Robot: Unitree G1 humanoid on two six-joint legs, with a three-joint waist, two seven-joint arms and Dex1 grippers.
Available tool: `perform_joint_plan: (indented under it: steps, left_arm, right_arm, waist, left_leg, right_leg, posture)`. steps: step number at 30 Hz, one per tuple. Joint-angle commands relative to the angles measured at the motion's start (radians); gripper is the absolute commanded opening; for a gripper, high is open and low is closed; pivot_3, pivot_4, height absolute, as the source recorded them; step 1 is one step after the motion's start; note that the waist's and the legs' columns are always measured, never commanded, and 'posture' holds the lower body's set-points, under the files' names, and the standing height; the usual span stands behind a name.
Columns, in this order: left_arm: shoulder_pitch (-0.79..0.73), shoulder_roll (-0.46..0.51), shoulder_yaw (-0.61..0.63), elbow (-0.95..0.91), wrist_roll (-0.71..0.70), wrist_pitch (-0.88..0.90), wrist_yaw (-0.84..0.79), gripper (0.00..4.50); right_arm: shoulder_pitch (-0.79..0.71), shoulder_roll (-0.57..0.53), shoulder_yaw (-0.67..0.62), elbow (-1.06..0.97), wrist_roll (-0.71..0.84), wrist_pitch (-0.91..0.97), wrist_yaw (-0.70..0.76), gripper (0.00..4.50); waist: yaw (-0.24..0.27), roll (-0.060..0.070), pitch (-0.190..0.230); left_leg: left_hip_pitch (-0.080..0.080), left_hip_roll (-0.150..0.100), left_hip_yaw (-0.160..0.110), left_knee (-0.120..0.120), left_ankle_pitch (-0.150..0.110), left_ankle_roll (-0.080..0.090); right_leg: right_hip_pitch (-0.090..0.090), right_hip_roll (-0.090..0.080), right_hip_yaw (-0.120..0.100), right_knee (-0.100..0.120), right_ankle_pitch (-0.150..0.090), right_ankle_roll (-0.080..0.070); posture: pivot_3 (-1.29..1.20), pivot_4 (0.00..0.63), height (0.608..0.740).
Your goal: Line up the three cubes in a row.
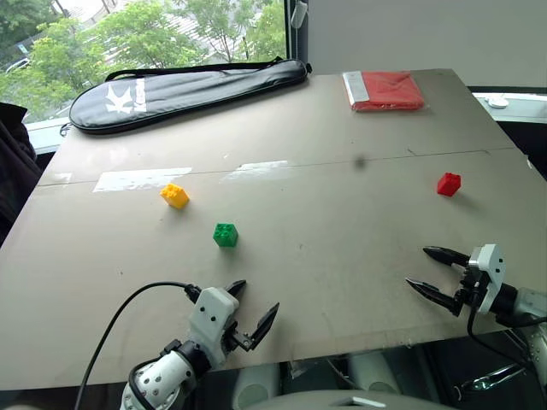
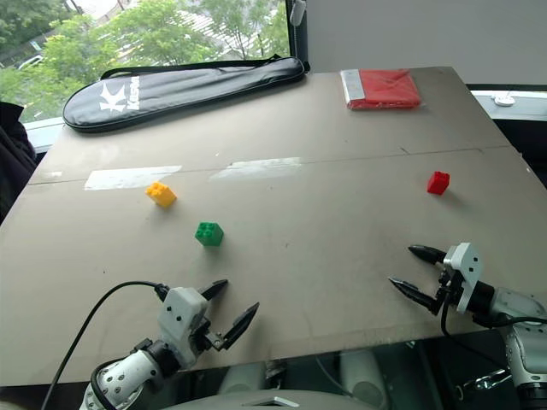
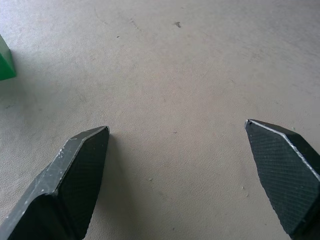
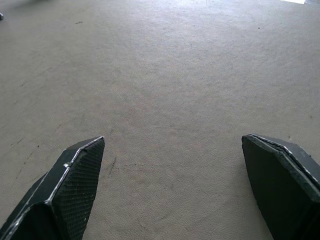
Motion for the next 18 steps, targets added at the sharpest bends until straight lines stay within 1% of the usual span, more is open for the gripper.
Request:
perform_joint_plan:
  steps: [1, 9, 18]
  left_arm:
    - [-0.014, 0.008, 0.006, 0.013, -0.009, -0.005, -0.011, 4.45]
    - [-0.038, 0.008, 0.011, 0.042, -0.021, -0.007, -0.026, 4.45]
    - [-0.025, 0.029, 0.017, 0.033, -0.038, 0.0, -0.046, 4.45]
  right_arm:
    - [0.001, 0.011, -0.009, -0.013, -0.002, -0.024, -0.011, 4.5]
    - [-0.001, 0.02, -0.014, 0.036, -0.014, -0.061, 0.0, 4.5]
    - [0.026, 0.021, -0.019, 0.035, -0.012, -0.075, 0.002, 4.5]
  waist:
    - [0.0, 0.0, 0.0]
    - [0.001, 0.0, 0.0]
    - [0.001, 0.0, 0.0]
  left_leg:
    - [0.0, 0.0, 0.0, 0.0, 0.0, 0.0]
    - [0.0, 0.0, 0.0, 0.0, 0.0, 0.0]
    - [0.0, 0.0, 0.0, 0.0, 0.0, 0.0]
  right_leg:
    - [0.0, 0.0, 0.0, 0.0, 0.0, 0.0]
    - [0.0, 0.0, 0.0, 0.0, 0.0, 0.0]
    - [0.0, 0.0, 0.0, 0.001, 0.0, 0.0]
  posture:
    - [0.0, 0.15, 0.707]
    - [0.0, 0.15, 0.707]
    - [0.0, 0.15, 0.707]
